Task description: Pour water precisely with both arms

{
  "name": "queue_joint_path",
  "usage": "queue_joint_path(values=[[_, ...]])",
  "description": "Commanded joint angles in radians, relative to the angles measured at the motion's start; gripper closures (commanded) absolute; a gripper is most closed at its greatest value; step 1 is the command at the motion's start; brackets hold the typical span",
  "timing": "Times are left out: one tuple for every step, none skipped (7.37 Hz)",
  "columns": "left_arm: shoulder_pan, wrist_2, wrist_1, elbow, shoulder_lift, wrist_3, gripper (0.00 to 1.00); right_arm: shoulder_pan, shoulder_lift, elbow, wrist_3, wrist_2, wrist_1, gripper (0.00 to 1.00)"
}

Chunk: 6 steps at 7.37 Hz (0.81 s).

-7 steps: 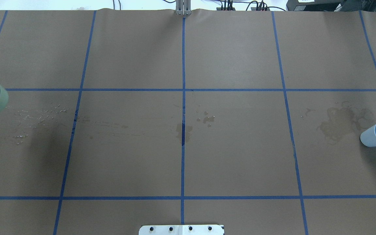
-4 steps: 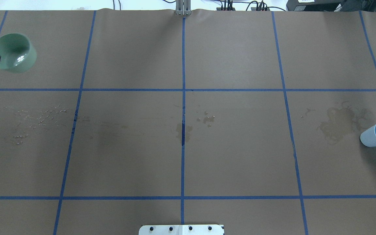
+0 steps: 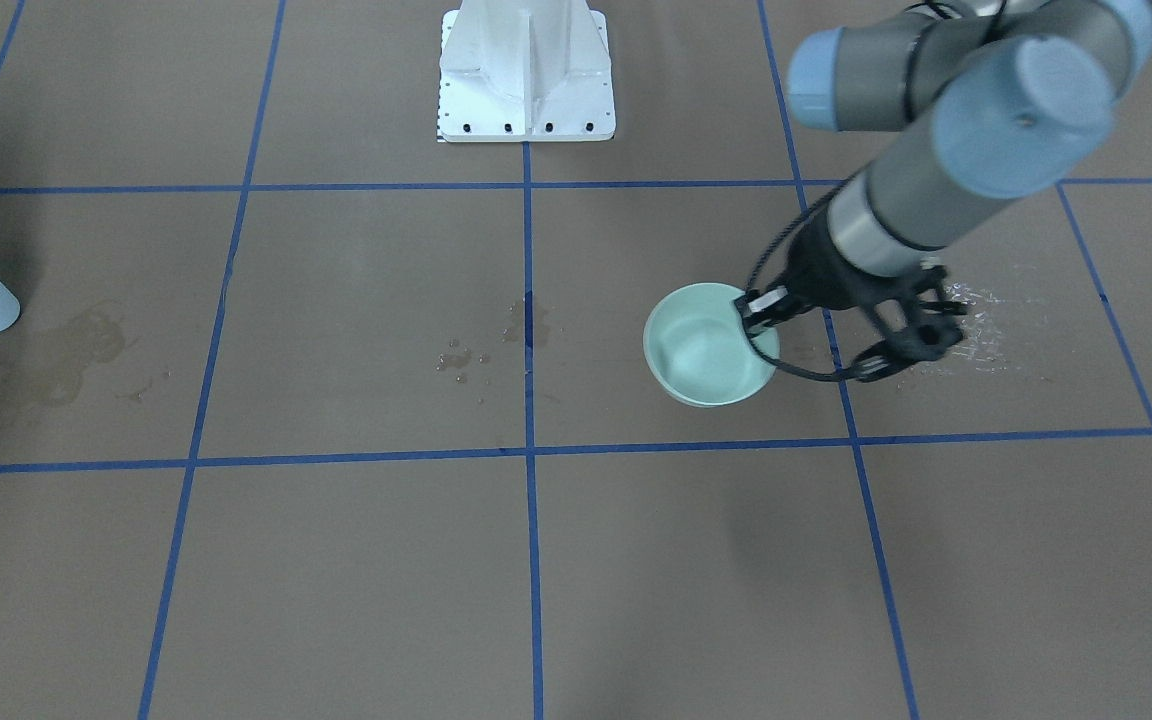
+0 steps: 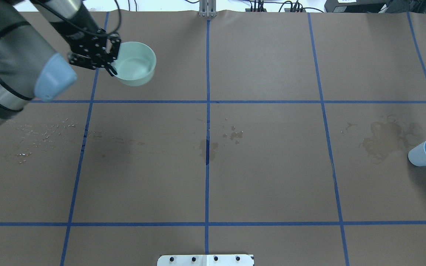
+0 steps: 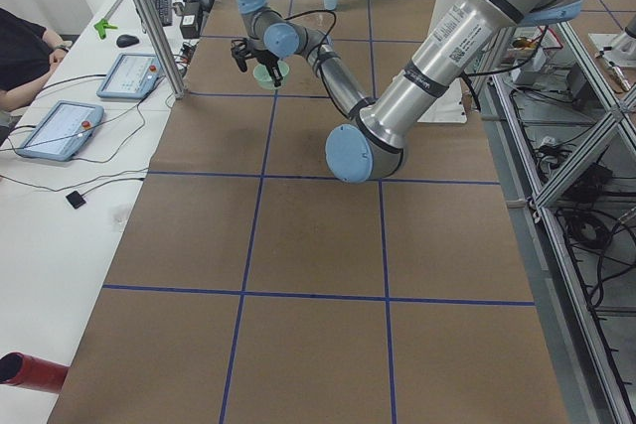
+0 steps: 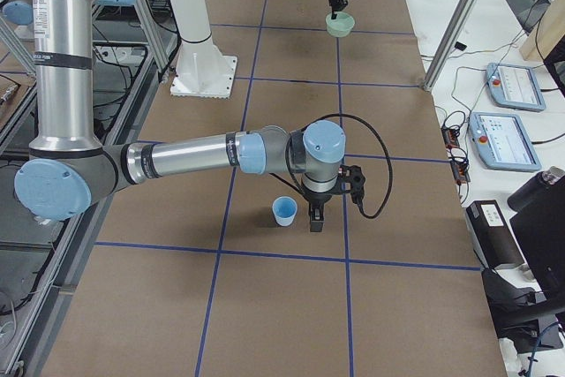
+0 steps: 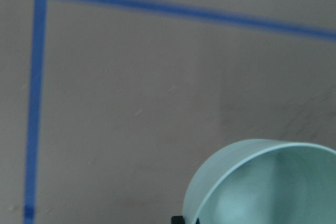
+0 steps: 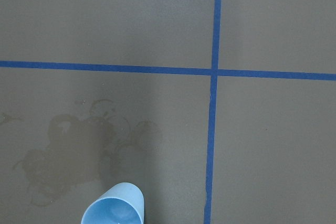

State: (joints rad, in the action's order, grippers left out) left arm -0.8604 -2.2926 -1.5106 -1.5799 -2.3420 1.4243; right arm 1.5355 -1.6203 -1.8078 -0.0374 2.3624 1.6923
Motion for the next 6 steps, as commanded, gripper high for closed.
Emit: queue_joint_path(values=[[0.121,0.134,-0.216,0.236,-0.103,0.158,1.00,0.000,0.000,-0.001,-0.001,0.000,0.000,0.01],[0.160,0.165,-0.280,0.327,-0.130,0.162,1.00,0.000,0.000,-0.001,-0.001,0.000,0.000,0.01],[0.176,0.168,-0.318,0.352,-0.132,0.165,1.00,0.000,0.000,-0.001,-0.001,0.000,0.000,0.01],[0.185,0.168,-0.318,0.354,-0.132,0.165,1.00,0.000,0.000,-0.002,-0.001,0.000,0.000,0.01],[0.188,0.168,-0.318,0.354,-0.131,0.163,1.00,0.000,0.000,-0.002,-0.001,0.000,0.000,0.01],[0.196,0.168,-0.321,0.363,-0.129,0.159,0.32,0.000,0.000,-0.002,-0.001,0.000,0.000,0.01]])
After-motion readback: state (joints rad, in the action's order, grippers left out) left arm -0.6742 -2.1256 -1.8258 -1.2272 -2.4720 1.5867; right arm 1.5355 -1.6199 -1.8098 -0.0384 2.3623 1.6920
